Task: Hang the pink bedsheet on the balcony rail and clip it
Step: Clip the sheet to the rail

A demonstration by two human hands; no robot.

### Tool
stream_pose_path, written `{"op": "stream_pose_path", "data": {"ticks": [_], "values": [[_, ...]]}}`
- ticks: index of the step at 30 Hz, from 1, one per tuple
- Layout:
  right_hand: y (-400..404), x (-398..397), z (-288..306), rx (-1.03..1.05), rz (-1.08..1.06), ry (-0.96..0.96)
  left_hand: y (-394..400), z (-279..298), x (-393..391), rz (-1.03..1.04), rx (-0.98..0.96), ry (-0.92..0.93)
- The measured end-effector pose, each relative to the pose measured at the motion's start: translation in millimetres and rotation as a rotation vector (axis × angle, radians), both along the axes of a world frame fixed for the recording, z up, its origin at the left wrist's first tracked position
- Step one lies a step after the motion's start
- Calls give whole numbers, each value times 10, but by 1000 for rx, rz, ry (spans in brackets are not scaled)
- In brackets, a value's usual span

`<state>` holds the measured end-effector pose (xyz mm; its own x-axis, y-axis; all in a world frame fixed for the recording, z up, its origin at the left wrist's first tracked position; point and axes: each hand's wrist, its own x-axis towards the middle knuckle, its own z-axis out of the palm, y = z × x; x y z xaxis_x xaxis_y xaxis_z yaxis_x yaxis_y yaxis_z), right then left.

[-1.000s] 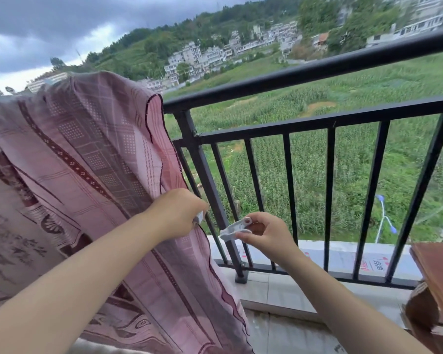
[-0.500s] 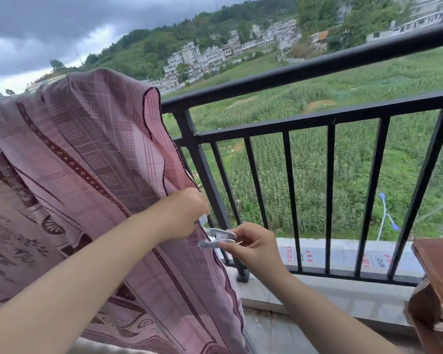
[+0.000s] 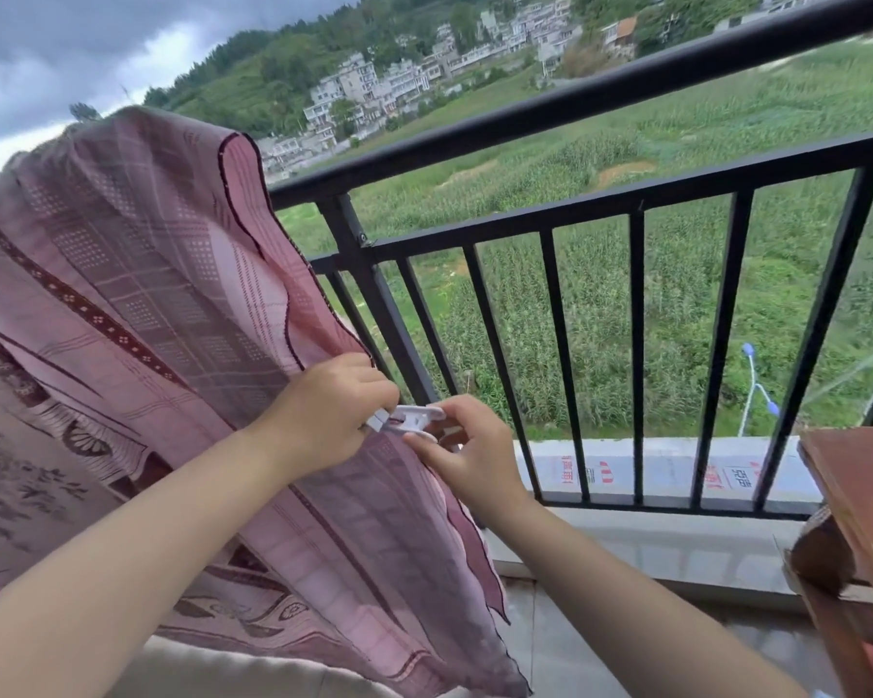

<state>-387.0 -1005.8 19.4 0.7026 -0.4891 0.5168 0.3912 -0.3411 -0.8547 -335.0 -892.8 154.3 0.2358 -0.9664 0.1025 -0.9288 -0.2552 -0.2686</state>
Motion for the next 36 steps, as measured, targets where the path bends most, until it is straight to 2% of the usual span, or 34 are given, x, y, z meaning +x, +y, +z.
{"op": "stream_pose_path", "data": {"ticks": [5,9,14,21,24,27,34,36], "values": [[-48,-4,-23,-45,24,-13,44,-60,43,37,-9,-1],[-96,-9,-73,-122,-58,-84,35,-114,1,149,101,-131],[-74,40,-113,-148,-27,-107,-90,-123,-69,443,309,-95],[1,52,-136,-98,45,-91,-189,-37,-80,639,338,-105],[24,69,-135,-89,45,-77,-184,-49,-54,611,266,-86],[9,88,-133,-69,30,-78,-176,-81,-40,540,130,10],[-39,85,-121,-67,12,-92,-41,-135,39,496,195,-12],[-23,94,-96,-100,22,-88,3,-150,30,426,185,-101]]}}
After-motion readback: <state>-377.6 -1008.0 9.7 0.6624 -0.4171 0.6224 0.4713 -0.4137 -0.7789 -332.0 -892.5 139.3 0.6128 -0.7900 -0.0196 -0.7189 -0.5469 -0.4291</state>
